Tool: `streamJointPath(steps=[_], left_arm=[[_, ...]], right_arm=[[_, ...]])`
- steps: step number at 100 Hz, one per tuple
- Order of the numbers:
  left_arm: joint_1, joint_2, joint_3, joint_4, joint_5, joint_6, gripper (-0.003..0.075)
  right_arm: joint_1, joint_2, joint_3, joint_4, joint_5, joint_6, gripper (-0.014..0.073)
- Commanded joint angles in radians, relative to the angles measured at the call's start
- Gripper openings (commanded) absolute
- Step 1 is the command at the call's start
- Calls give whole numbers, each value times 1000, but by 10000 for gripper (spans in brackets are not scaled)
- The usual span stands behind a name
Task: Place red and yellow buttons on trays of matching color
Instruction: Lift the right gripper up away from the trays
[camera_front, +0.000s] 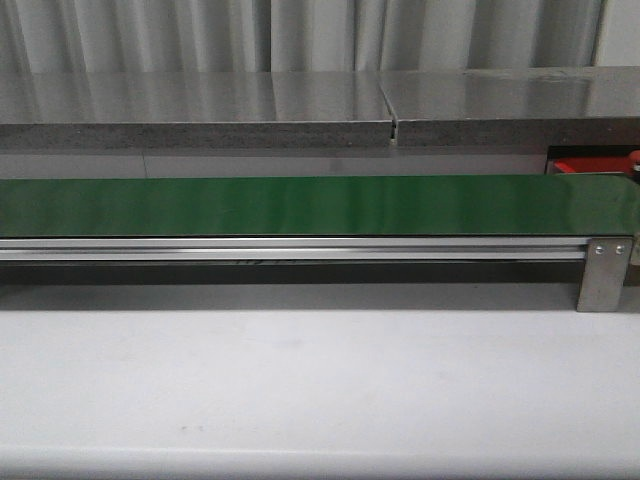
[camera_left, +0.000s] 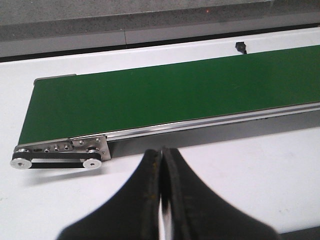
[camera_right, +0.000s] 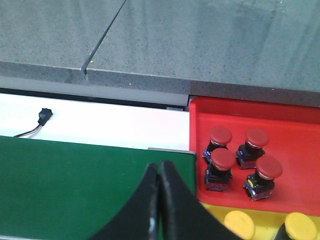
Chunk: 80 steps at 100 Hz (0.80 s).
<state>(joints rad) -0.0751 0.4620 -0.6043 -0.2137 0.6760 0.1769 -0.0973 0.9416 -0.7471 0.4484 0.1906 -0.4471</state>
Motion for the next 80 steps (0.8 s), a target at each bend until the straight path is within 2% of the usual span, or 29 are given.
streamJointPath(steps=[1, 57, 80], left_arm=[[-6, 4, -26, -16, -66, -3, -20], [-6, 4, -26, -16, -66, -3, -20], [-6, 4, -26, -16, -66, -3, -20]], right_arm=[[-5, -44, -5, -12, -78, -12, -118], [-5, -235, 150, -20, -116, -12, -117], [-5, -375, 280, 47, -157, -6, -117]])
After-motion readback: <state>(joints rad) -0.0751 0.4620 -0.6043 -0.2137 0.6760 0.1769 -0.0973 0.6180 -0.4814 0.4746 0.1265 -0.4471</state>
